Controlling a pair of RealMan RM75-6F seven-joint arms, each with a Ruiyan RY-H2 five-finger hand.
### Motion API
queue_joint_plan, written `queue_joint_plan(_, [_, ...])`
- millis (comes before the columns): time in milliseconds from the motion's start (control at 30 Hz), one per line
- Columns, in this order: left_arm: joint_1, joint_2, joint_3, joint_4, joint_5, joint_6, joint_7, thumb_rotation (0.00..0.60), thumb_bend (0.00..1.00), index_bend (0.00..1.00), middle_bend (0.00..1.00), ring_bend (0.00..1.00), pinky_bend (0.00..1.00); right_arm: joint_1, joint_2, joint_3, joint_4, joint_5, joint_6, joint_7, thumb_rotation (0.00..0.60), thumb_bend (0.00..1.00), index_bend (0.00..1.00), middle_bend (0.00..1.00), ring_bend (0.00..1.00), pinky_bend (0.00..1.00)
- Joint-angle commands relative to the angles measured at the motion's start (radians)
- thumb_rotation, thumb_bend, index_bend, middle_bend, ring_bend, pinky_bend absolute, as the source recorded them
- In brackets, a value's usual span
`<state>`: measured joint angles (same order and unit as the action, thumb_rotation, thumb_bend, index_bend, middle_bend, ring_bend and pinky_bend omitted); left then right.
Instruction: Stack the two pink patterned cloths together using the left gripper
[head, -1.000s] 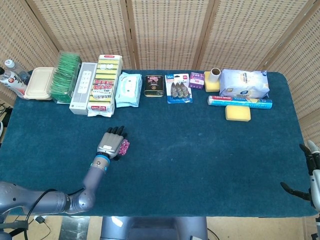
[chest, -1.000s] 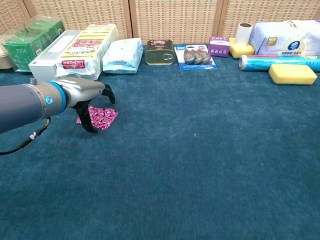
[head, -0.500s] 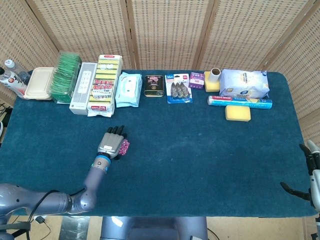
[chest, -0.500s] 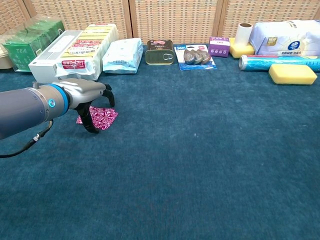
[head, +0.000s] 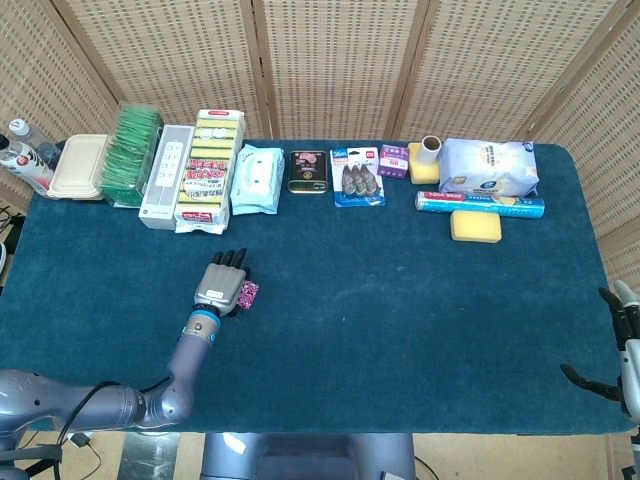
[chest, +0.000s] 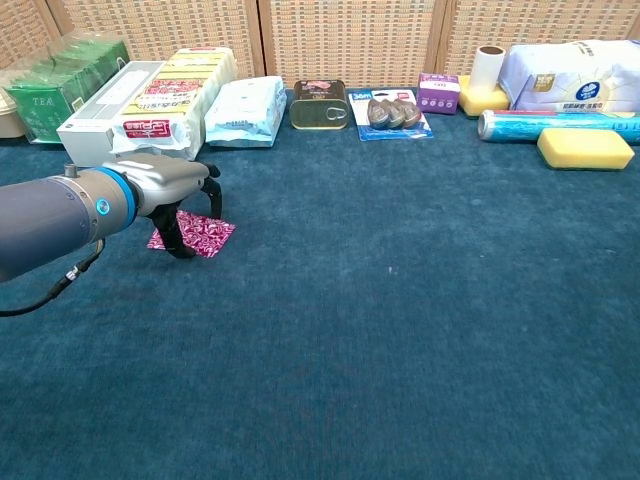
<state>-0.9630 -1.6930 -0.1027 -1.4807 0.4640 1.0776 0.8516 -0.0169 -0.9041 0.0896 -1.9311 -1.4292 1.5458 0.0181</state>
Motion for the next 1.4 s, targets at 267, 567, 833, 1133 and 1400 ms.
queue_joint_plan(267, [0.007,0.003,-0.004,-0.002,0.021,0.0,0.004,0.6,0.28,0.35,0.0,0.0,0.07,0.0,0.0,0.0,-0.002,0.001,-0.001,-0.003,0.6,0.0,0.0,0.0,0.0,0.0])
queue_joint_plan(567, [0.004,0.016,0.005,-0.003,0.048,-0.026,0.016,0.6,0.28,0.35,0.0,0.0,0.07,0.0,0.005,0.001,-0.005,0.003,-0.002,0.001,0.6,0.0,0.0,0.0,0.0,0.0])
queue_joint_plan(833, [0.008,0.016,0.024,0.011,0.094,-0.021,0.028,0.6,0.28,0.35,0.0,0.0,0.07,0.0,0.001,0.0,-0.002,0.003,-0.002,-0.001,0.6,0.0,0.0,0.0,0.0,0.0])
queue_joint_plan(1133, [0.007,0.002,0.016,0.033,0.104,-0.026,0.033,0.6,0.28,0.35,0.0,0.0,0.07,0.0,0.003,0.001,-0.004,0.004,-0.001,0.0,0.6,0.0,0.0,0.0,0.0,0.0])
queue_joint_plan(1400, [0.011,-0.01,0.02,0.048,0.124,-0.034,0.035,0.6,0.28,0.34,0.0,0.0,0.07,-0.001,0.004,0.001,-0.003,0.005,0.0,0.005,0.6,0.0,0.0,0.0,0.0,0.0])
